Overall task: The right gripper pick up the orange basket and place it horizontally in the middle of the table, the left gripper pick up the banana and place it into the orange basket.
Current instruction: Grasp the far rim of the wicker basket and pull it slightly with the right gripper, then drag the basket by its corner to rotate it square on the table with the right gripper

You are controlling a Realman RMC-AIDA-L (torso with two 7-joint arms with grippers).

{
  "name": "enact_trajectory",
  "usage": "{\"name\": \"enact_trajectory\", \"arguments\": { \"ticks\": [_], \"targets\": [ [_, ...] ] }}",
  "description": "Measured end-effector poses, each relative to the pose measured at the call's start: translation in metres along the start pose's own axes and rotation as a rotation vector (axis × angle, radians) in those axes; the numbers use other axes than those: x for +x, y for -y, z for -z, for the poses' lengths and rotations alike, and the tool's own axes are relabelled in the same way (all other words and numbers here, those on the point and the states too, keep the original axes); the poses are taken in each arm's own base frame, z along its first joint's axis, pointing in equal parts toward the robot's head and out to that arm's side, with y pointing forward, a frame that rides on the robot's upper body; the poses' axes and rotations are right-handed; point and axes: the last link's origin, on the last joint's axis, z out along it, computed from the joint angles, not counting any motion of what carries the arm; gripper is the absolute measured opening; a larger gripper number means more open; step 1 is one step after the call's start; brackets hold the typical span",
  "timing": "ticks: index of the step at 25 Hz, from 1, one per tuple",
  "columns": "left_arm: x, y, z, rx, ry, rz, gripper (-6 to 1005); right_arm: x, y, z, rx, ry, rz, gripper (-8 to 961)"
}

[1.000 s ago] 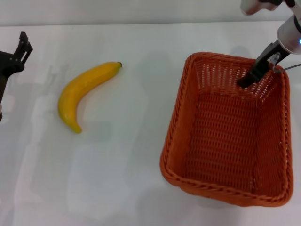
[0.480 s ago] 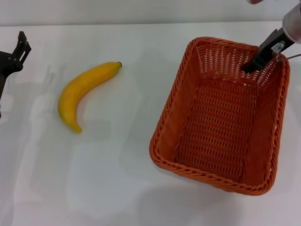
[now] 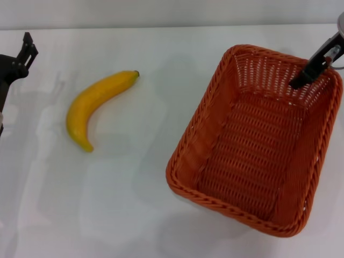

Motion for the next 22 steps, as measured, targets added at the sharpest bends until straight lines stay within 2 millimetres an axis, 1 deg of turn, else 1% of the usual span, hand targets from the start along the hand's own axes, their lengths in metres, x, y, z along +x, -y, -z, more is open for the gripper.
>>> {"name": "enact_trajectory", "arguments": {
  "ticks": [1,5,9,12,19,22],
  "targets": [
    [0.000,0.000,0.000,0.000,-0.001,0.000,893,0.001,0.000,0.004,-0.016,-0.011,-0.014,319],
    [0.001,-0.001,-0.002,-0.004,-0.003,-0.002,893,0.003,0.002,0.011,-0.051,-0.005,-0.052,287],
    [0.001,-0.002,-0.004,-0.010,0.004,-0.005,893,0.006,0.011,0.022,-0.092,0.021,-0.118,249],
    [0.001,-0.003,-0.005,-0.013,0.007,-0.006,893,0.009,0.015,0.024,-0.130,0.009,-0.156,202],
    [0.001,-0.005,-0.006,-0.022,0.008,-0.010,893,0.017,0.019,0.027,-0.238,0.002,-0.239,175],
    [0.001,-0.005,-0.006,-0.024,0.007,-0.007,893,0.026,0.019,0.029,-0.295,0.008,-0.282,163]
  ]
}}
